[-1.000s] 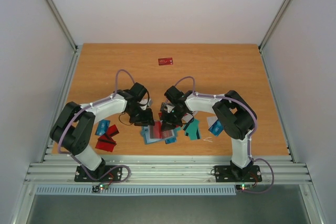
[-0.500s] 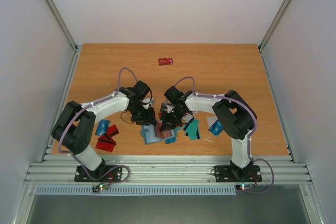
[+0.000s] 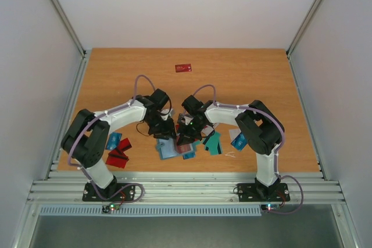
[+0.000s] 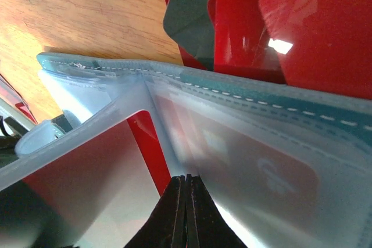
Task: Put the credit cards into the card holder
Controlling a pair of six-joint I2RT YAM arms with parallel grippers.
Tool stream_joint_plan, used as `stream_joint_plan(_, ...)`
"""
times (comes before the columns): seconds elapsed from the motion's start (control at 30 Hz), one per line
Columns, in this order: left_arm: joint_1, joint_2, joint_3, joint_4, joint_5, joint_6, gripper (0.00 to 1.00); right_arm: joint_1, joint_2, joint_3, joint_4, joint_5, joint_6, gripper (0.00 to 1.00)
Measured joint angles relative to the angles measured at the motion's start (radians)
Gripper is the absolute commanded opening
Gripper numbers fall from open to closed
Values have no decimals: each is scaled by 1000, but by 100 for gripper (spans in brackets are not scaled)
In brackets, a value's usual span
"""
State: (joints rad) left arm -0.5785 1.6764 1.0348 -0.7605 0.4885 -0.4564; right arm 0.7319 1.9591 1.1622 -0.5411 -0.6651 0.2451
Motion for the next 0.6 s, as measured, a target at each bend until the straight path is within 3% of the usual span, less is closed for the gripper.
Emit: stream_joint_plan(0.6, -23, 82, 95, 9, 29, -39, 39, -4, -50, 0, -101, 80, -47, 1)
